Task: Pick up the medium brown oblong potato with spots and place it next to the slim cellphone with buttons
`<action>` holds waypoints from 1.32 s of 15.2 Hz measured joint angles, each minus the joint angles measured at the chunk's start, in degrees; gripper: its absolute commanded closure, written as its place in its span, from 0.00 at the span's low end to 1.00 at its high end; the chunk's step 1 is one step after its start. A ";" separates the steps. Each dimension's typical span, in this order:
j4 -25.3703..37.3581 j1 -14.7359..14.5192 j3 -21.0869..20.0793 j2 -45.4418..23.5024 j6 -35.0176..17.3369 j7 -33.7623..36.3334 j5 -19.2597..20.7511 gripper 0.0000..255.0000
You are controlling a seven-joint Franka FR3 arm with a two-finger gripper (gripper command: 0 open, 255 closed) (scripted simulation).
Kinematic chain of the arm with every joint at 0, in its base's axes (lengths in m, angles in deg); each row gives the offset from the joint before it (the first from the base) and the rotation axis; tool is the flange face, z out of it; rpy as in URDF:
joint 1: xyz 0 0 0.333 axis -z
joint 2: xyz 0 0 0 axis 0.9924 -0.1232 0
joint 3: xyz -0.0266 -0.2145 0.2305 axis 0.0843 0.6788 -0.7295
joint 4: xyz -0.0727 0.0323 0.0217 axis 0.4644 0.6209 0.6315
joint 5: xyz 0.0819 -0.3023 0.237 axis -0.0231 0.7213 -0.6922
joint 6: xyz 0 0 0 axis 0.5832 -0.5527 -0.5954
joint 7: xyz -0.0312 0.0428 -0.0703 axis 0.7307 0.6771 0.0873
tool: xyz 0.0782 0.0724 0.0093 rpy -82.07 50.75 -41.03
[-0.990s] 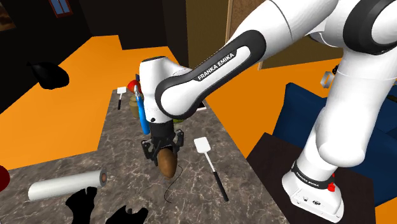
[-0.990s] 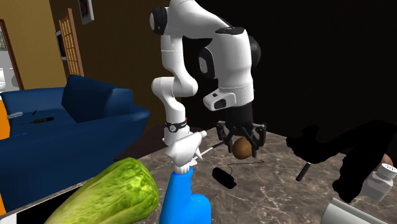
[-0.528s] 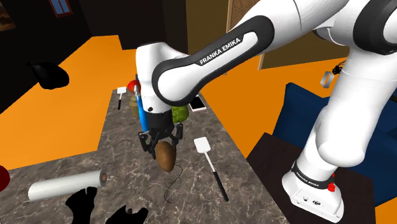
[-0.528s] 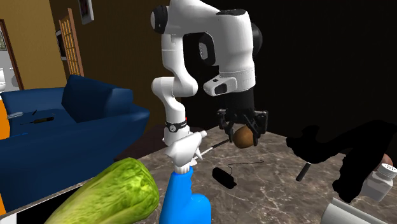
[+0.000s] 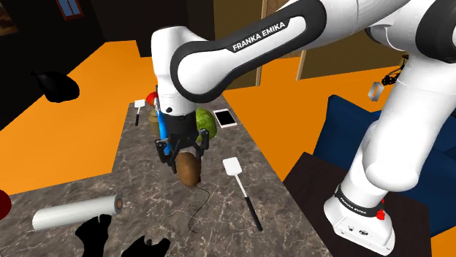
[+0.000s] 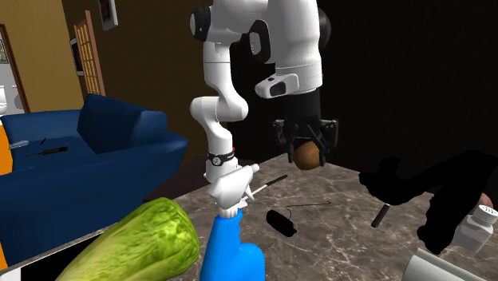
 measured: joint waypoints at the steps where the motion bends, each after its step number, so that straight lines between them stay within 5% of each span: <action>1: 0.51 0.03 0.02 0.04 0.55 0.06 0.02 1.00; 20: -6.11 12.35 13.95 7.76 6.29 -25.88 -0.62 1.00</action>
